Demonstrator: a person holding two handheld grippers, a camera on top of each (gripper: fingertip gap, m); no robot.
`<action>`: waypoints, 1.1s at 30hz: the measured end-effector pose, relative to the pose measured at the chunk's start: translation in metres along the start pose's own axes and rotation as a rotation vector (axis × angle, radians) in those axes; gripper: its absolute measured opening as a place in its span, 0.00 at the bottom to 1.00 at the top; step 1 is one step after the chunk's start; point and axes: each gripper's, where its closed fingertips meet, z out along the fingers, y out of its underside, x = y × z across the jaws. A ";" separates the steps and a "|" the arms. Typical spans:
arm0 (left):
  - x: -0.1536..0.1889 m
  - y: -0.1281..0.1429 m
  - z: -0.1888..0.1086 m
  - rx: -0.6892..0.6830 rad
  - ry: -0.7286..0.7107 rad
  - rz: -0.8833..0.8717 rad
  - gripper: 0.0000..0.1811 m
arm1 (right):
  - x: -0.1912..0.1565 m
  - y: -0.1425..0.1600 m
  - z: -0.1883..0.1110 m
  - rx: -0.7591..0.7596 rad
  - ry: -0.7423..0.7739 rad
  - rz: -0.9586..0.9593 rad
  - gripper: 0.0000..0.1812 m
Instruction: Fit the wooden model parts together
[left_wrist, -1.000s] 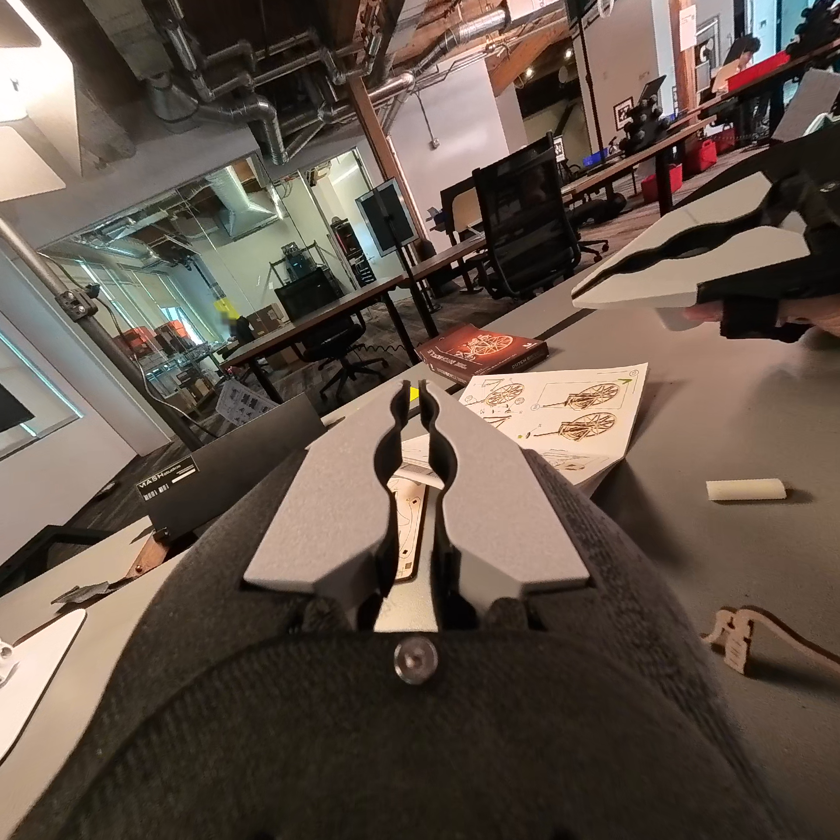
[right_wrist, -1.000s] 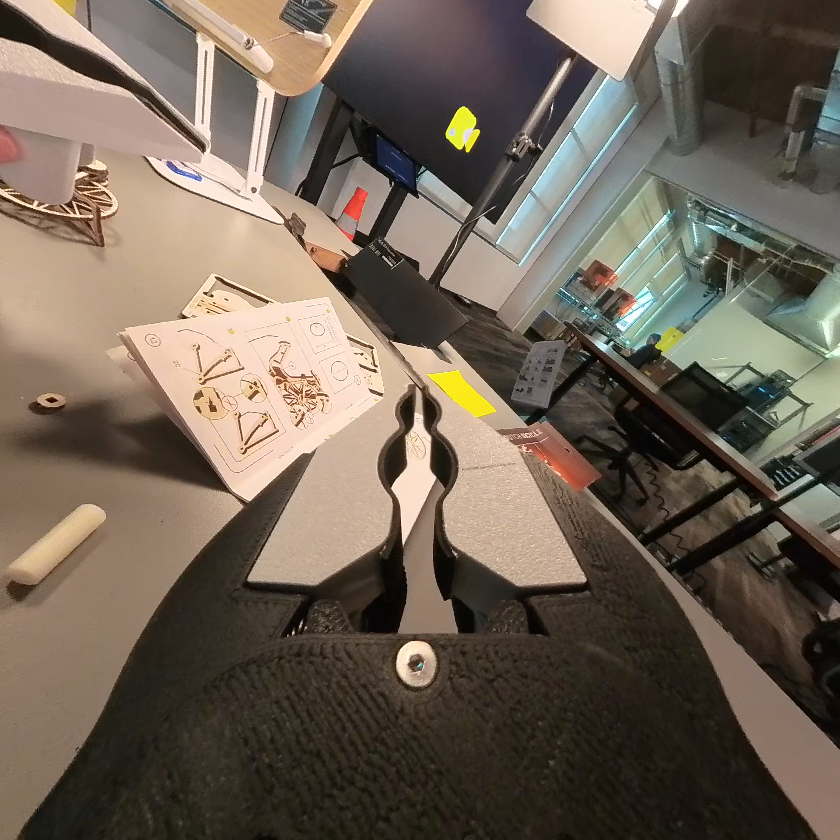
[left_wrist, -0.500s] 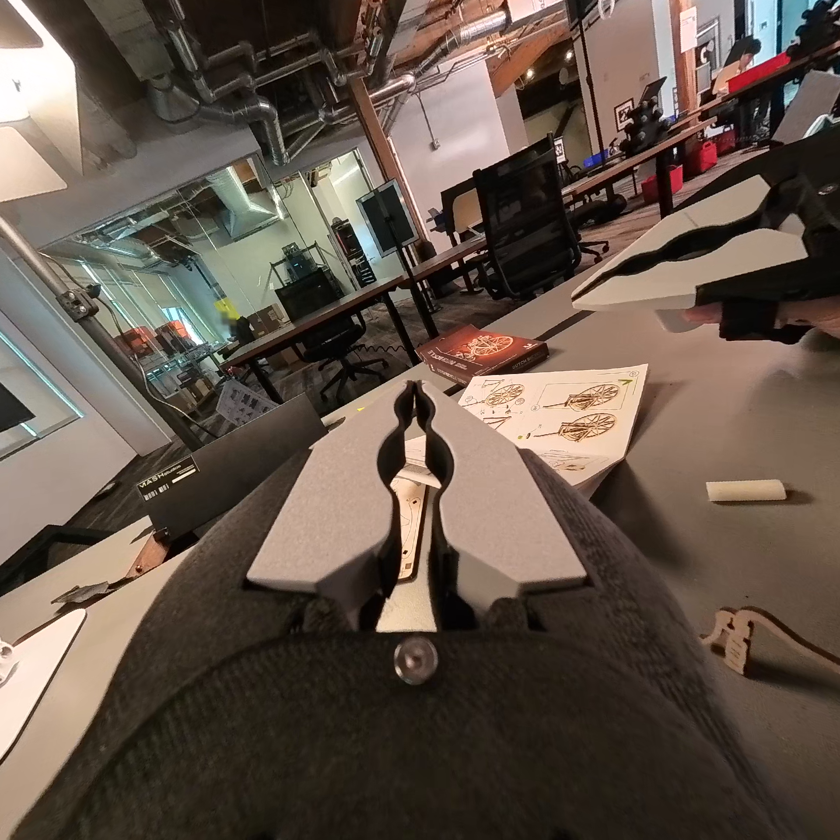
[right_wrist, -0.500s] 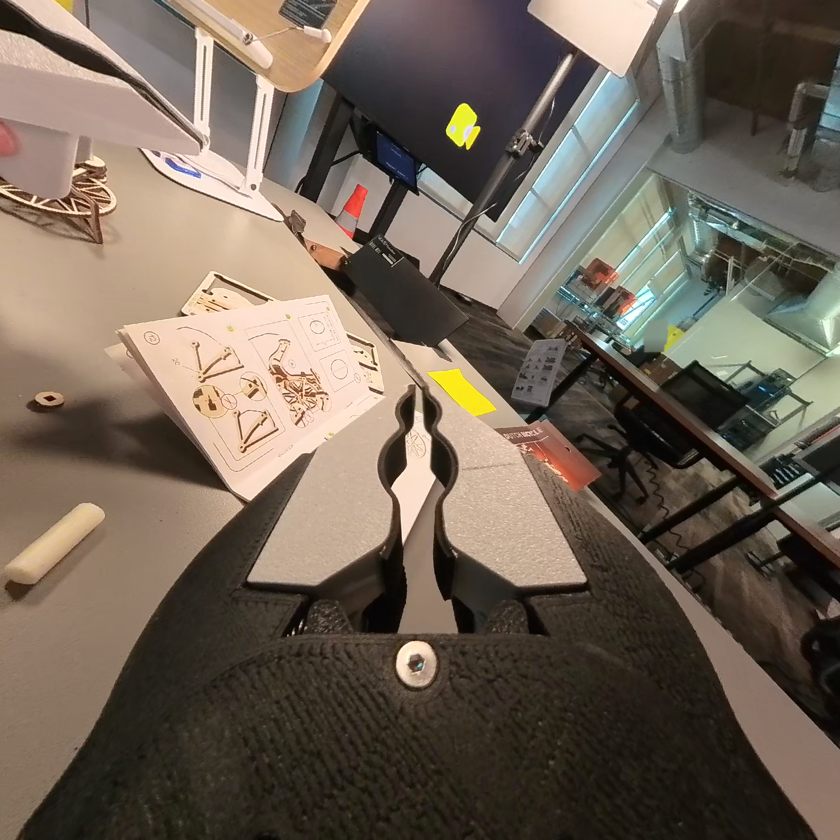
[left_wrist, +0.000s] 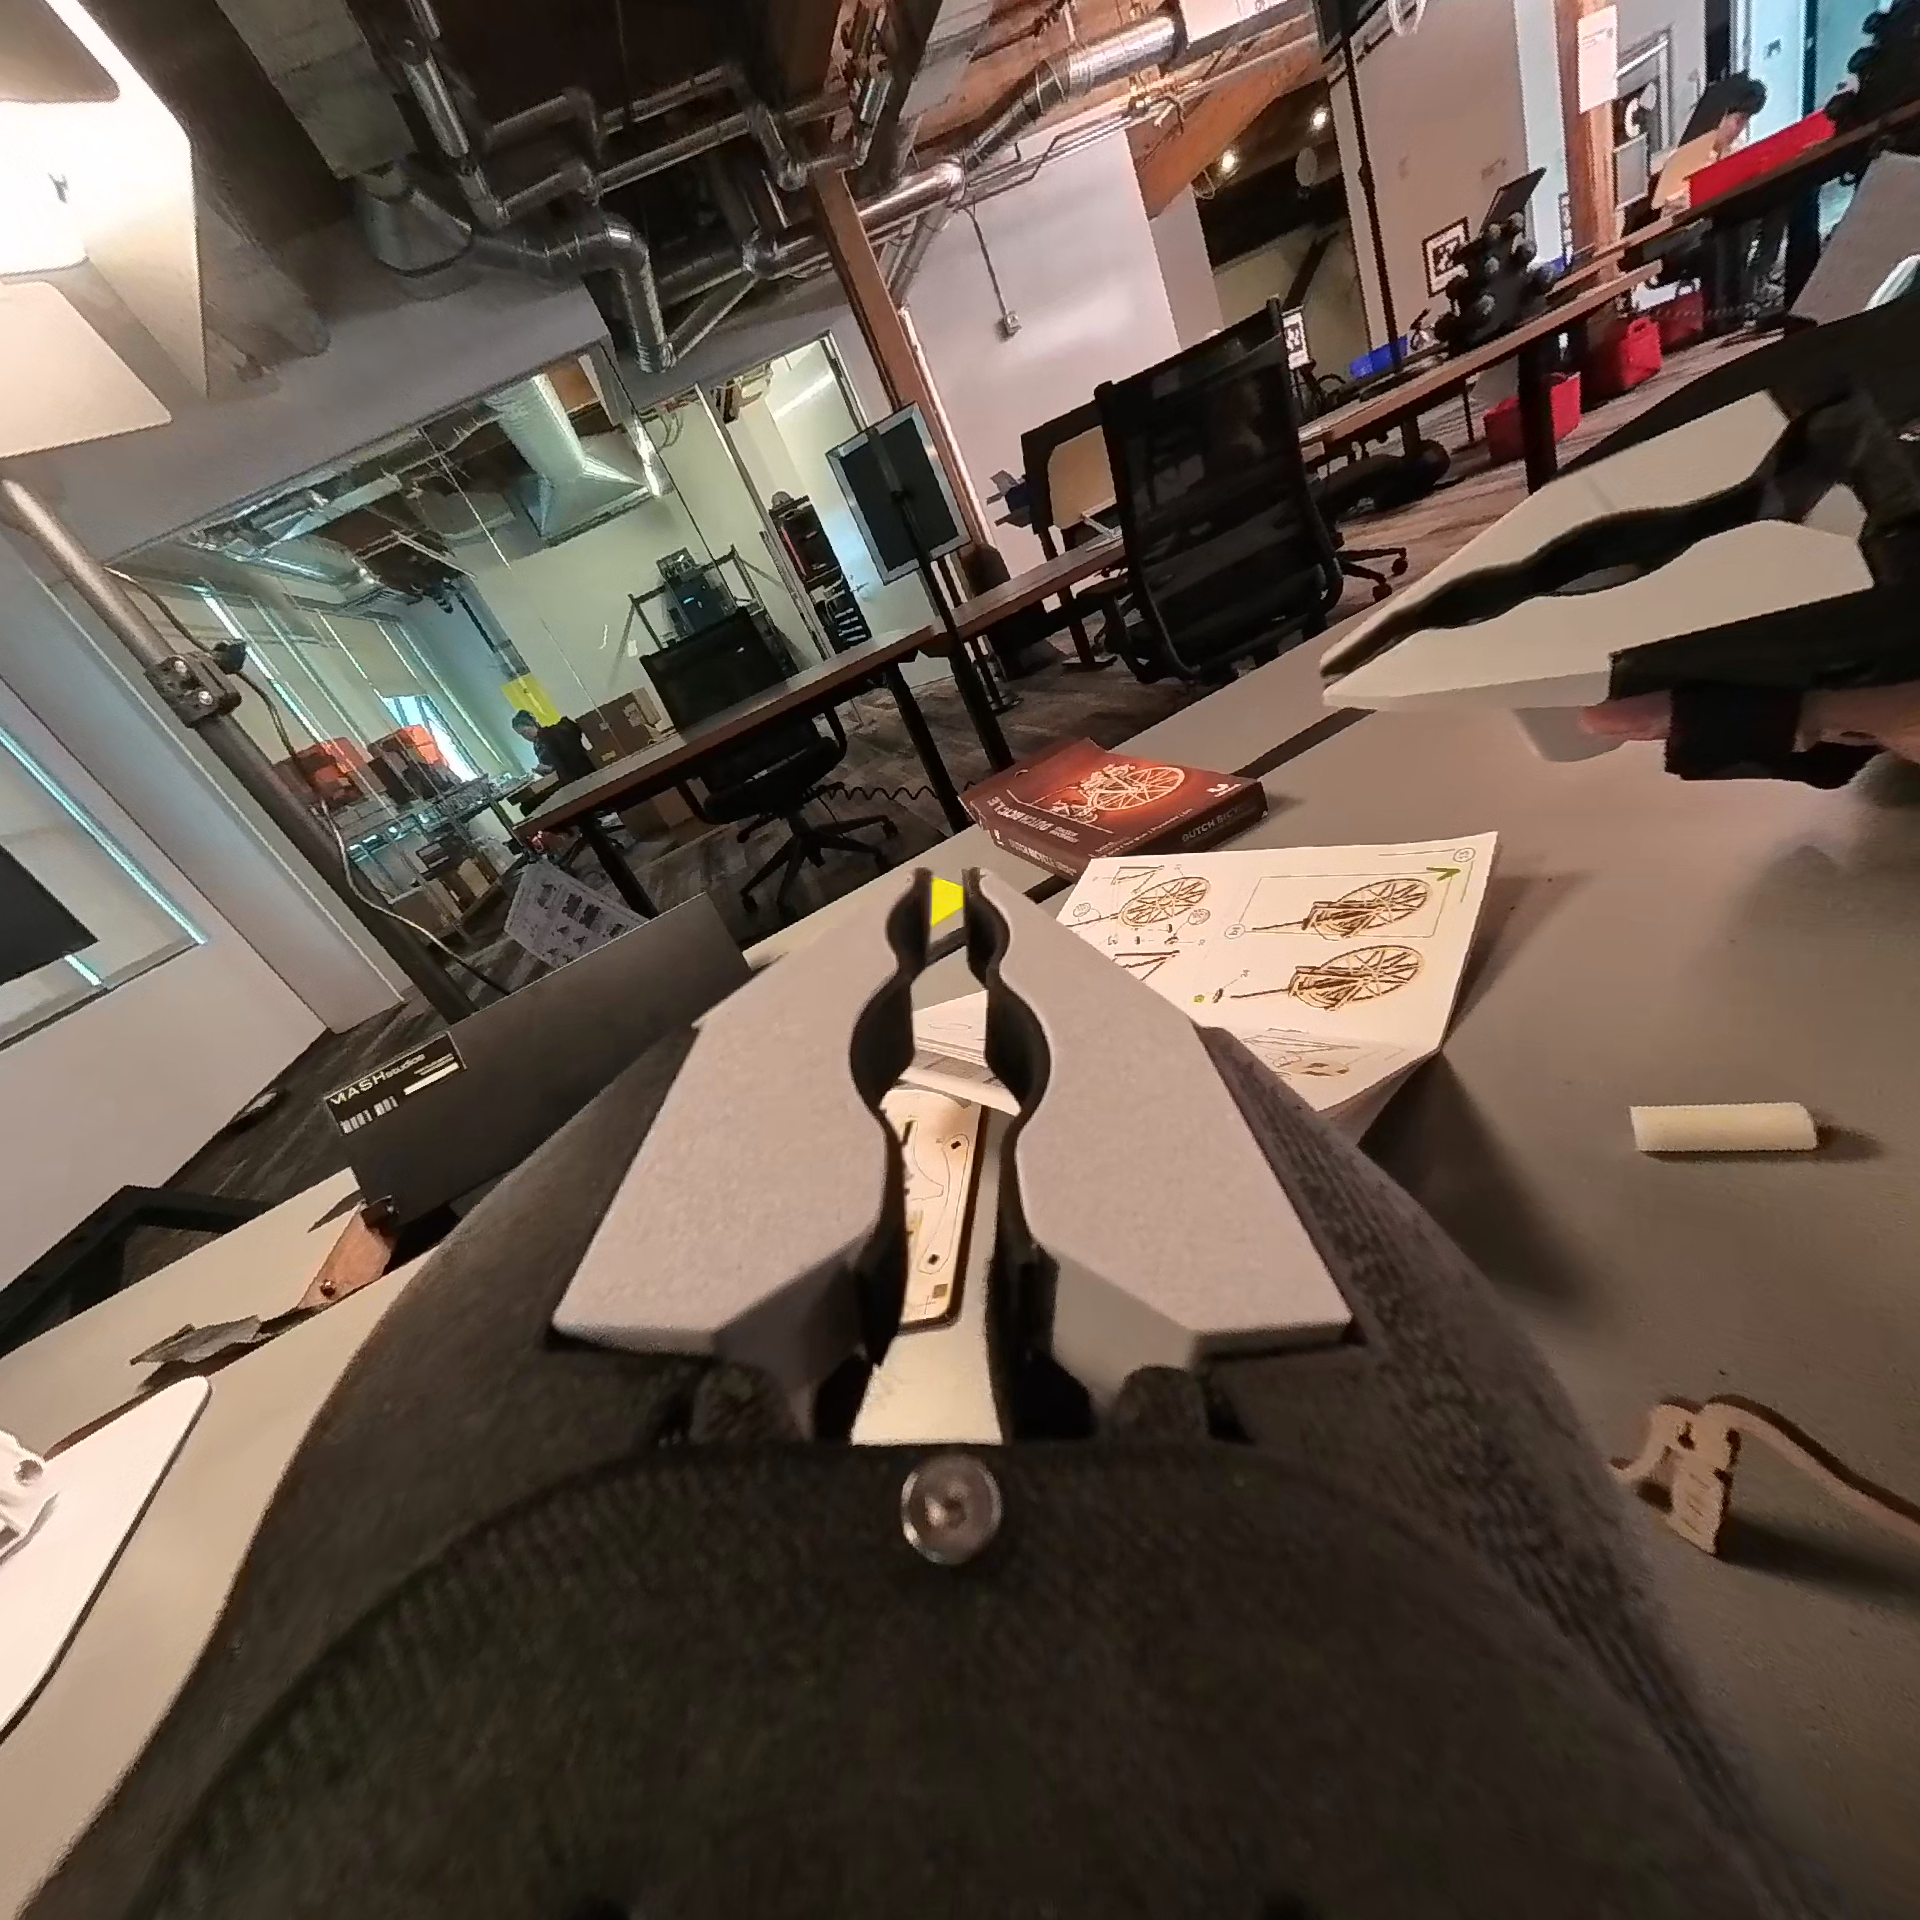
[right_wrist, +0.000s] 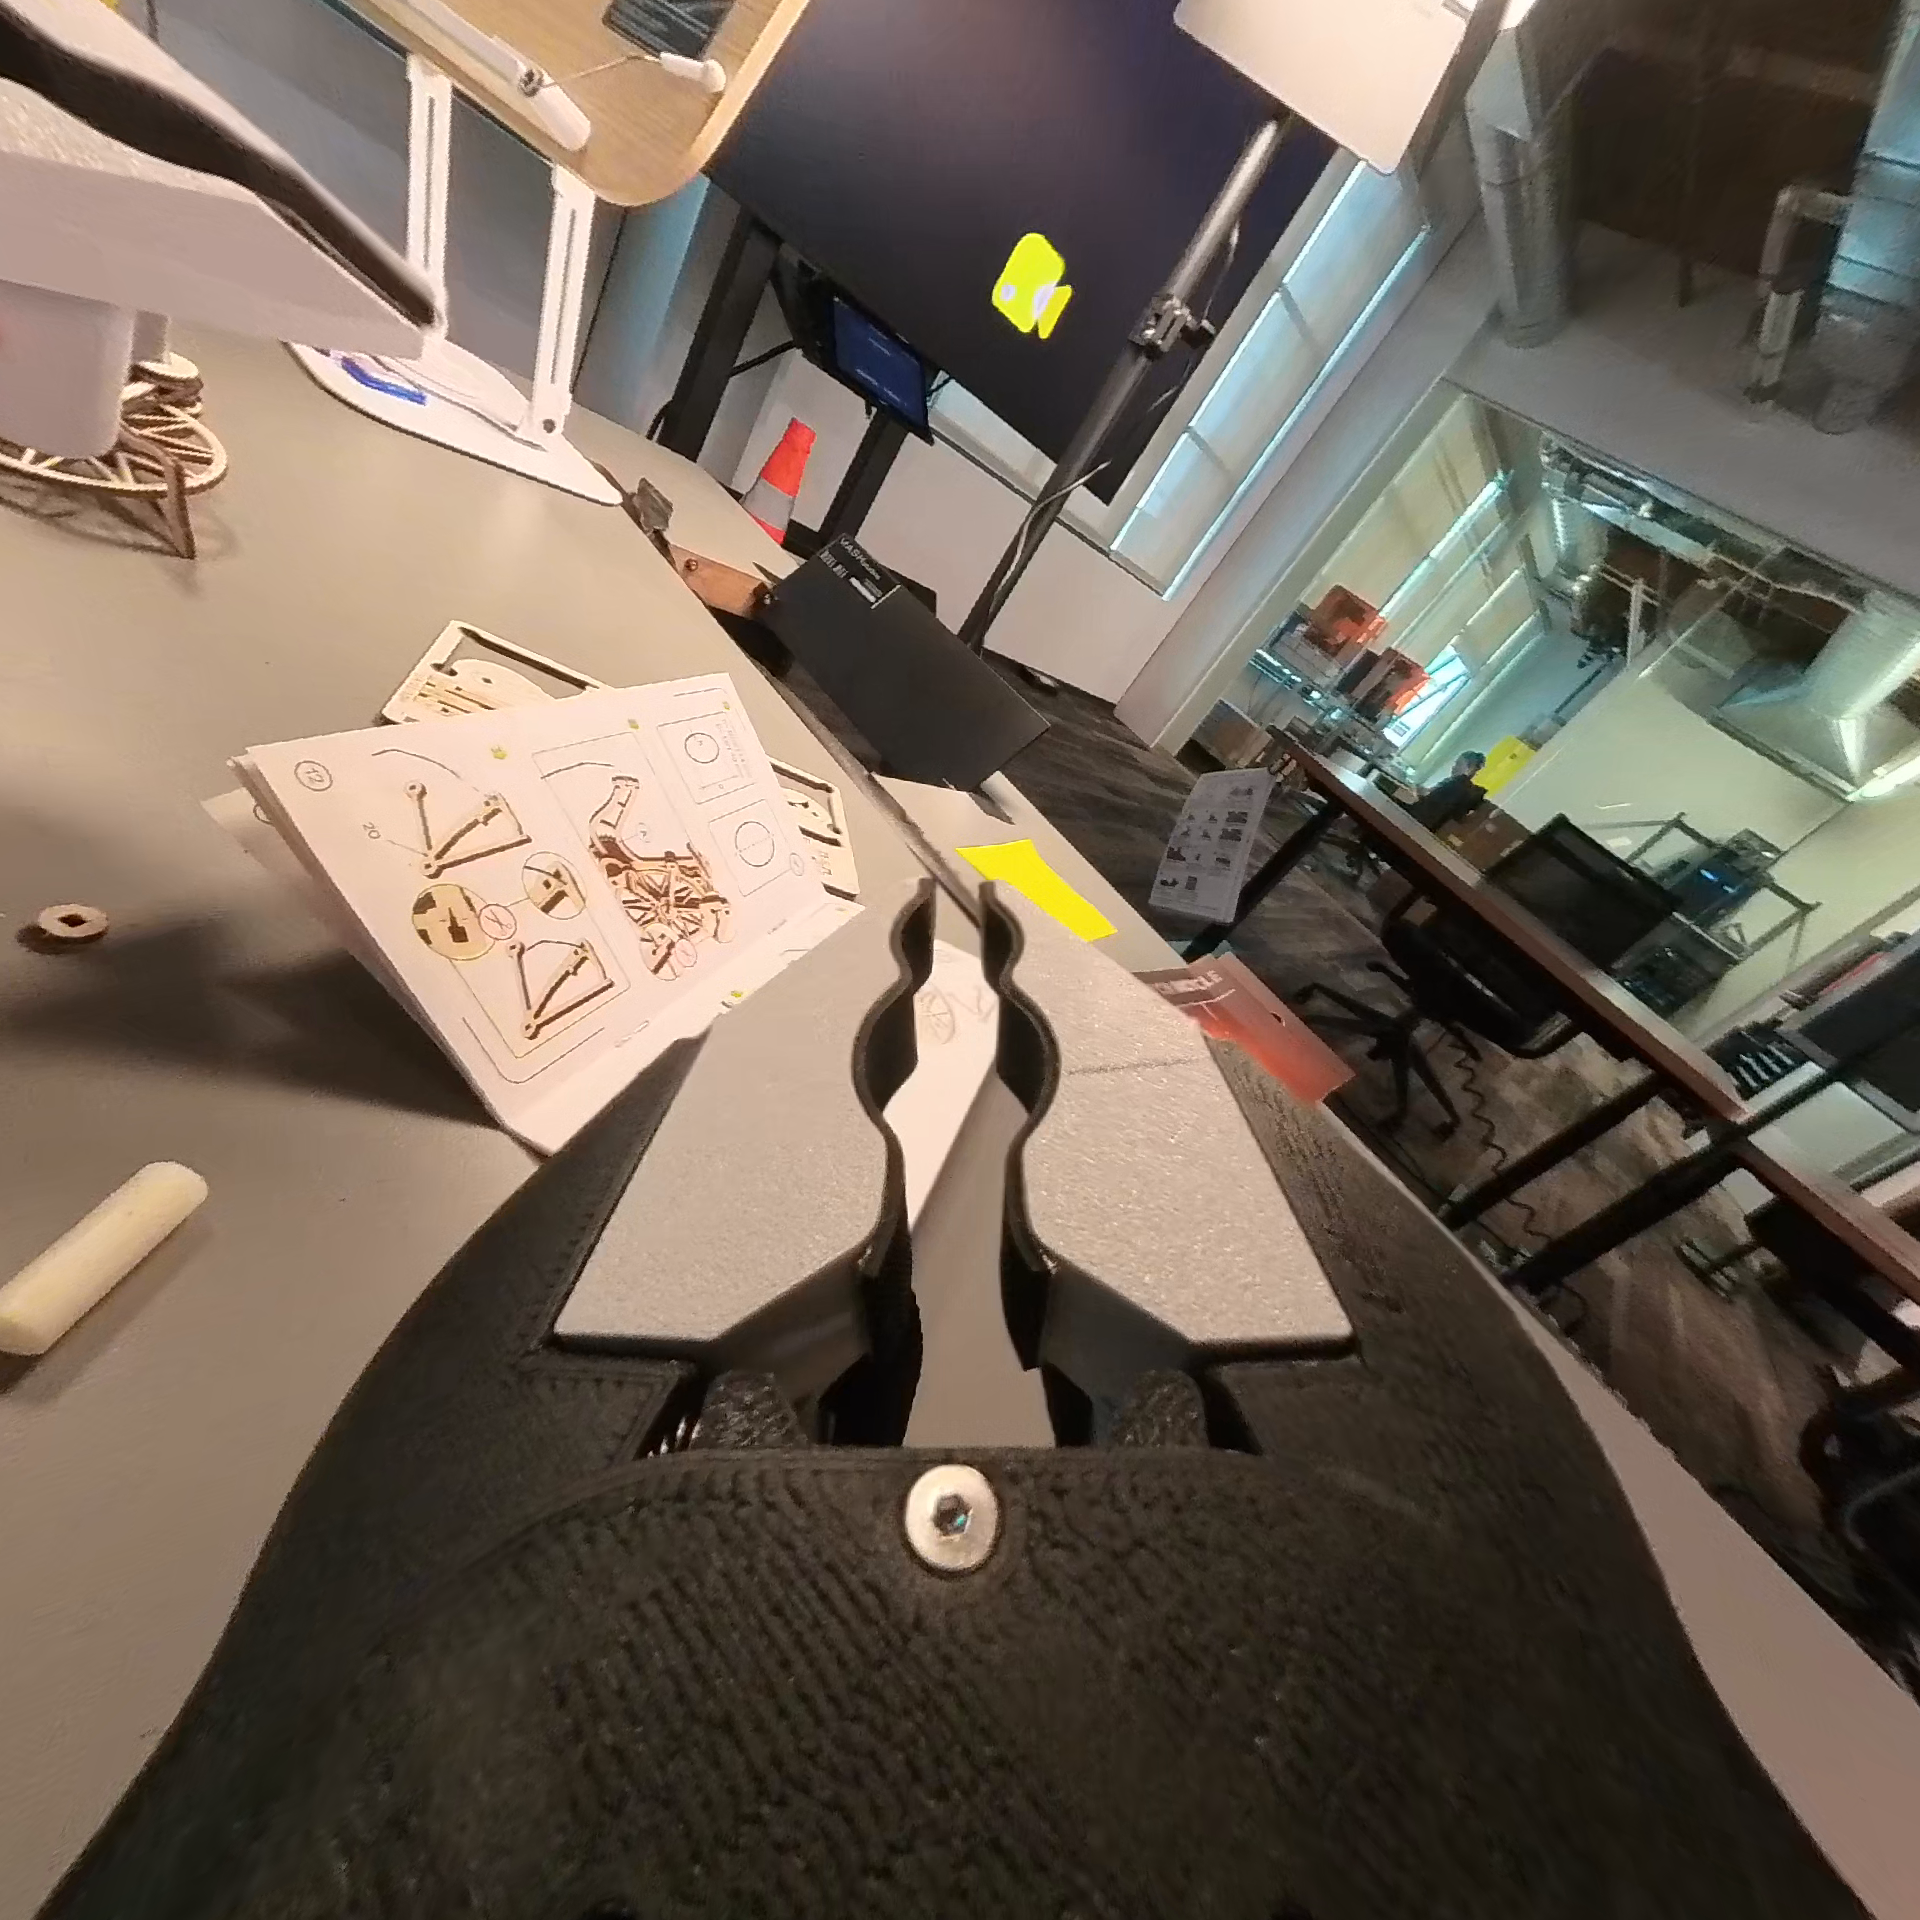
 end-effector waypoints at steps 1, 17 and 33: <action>-0.001 0.000 0.000 0.001 -0.004 -0.003 0.03 | 0.003 0.000 -0.001 0.003 0.017 0.000 0.05; -0.032 -0.025 -0.008 0.200 -0.184 0.085 0.65 | 0.067 -0.002 -0.017 0.161 0.327 0.132 0.56; -0.026 -0.020 -0.005 0.176 -0.159 0.136 0.63 | 0.061 -0.002 -0.013 0.157 0.303 0.103 0.57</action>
